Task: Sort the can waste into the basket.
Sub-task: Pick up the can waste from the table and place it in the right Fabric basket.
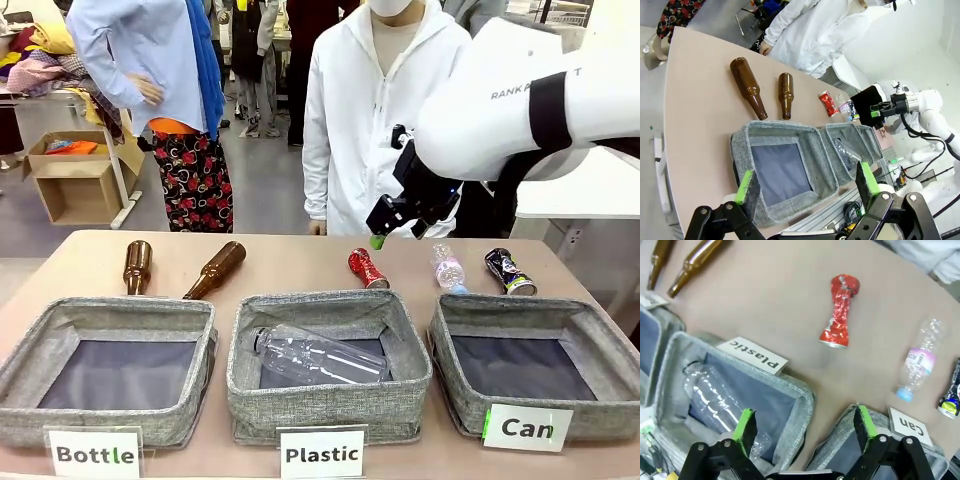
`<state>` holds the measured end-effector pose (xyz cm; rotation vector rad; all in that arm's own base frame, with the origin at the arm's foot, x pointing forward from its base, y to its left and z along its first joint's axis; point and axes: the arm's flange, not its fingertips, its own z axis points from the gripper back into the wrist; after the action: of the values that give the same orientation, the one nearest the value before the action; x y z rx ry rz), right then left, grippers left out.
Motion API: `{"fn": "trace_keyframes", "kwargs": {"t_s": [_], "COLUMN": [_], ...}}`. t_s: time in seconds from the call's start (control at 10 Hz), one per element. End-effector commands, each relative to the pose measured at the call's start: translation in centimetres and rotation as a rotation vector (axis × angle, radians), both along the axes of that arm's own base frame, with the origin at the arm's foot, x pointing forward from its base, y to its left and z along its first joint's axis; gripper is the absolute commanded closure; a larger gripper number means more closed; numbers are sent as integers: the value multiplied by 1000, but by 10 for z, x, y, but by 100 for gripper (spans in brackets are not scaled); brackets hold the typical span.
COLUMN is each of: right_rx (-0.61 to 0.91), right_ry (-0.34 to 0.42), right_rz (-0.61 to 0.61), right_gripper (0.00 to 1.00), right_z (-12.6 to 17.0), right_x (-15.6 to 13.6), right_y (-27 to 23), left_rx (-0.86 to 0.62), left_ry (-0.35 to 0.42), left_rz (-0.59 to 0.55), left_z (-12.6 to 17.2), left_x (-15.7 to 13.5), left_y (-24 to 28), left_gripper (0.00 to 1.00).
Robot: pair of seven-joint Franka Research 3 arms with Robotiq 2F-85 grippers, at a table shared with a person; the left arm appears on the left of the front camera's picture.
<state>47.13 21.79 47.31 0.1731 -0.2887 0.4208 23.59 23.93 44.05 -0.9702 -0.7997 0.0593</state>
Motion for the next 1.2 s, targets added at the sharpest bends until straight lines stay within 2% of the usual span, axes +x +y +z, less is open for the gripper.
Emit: {"fn": "trace_keyframes", "kwargs": {"t_s": [0.0,0.1,0.3,0.5,0.7,0.9,1.1], "right_rx": [-4,-51,-70,-88,-142,-173,-180], "right_ry": [9,94,102,116,194,203,251], "right_rz": [11,-198,-274,-322,-382,-417,-419], "right_gripper": [0,0,0,0,0,0,0], "right_z": [-5,-2,-20,-33,-59,-85,-114], "right_x": [-1,13,50,75,106,128,145], "right_y": [6,11,38,55,74,83,84], "left_rx": [-3,-3,-3,-3,-3,-3,-3], "left_ry": [-33,-33,-33,-33,-33,-33,-33], "left_rz": [-3,-3,-3,-3,-3,-3,-3], "left_z": [1,1,1,1,1,1,1], "left_x": [1,1,1,1,1,1,1], "left_y": [0,0,0,0,0,0,0], "left_gripper": [0,0,0,0,0,0,0]}}
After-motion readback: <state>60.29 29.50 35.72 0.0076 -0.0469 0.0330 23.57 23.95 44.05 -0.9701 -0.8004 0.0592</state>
